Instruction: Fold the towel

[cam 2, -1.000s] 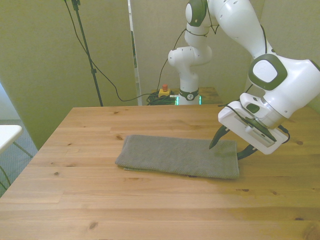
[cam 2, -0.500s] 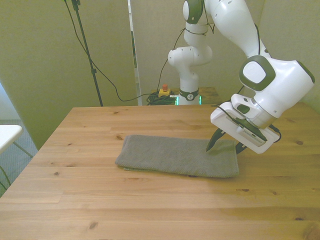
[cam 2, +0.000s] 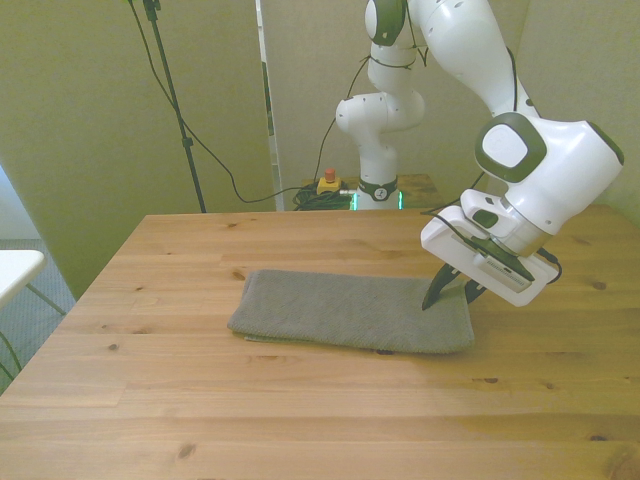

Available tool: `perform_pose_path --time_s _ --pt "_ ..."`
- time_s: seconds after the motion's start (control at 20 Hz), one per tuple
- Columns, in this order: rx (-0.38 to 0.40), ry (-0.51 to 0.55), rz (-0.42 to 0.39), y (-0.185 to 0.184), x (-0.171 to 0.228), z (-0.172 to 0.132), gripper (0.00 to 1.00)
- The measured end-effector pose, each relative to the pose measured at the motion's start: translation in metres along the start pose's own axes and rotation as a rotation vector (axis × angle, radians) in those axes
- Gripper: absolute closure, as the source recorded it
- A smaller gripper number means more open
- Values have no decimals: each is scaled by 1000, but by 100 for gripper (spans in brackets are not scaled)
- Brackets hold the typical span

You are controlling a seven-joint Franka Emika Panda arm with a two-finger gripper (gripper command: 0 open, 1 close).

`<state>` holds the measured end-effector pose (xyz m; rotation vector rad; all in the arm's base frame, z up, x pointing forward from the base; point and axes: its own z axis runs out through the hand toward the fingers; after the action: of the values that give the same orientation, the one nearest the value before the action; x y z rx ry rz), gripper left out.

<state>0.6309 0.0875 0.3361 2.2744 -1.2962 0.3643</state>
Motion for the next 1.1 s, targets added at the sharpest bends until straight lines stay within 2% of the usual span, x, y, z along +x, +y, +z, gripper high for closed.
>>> perform_pose_path --time_s 0.3,0.7,0.9,1.1 --pt "30 5 25 17 14 -16 100" --pt "94 14 100 74 57 -50 100" --pt "132 4 132 100 76 -44 100" --pt "206 -54 178 123 106 -18 100"
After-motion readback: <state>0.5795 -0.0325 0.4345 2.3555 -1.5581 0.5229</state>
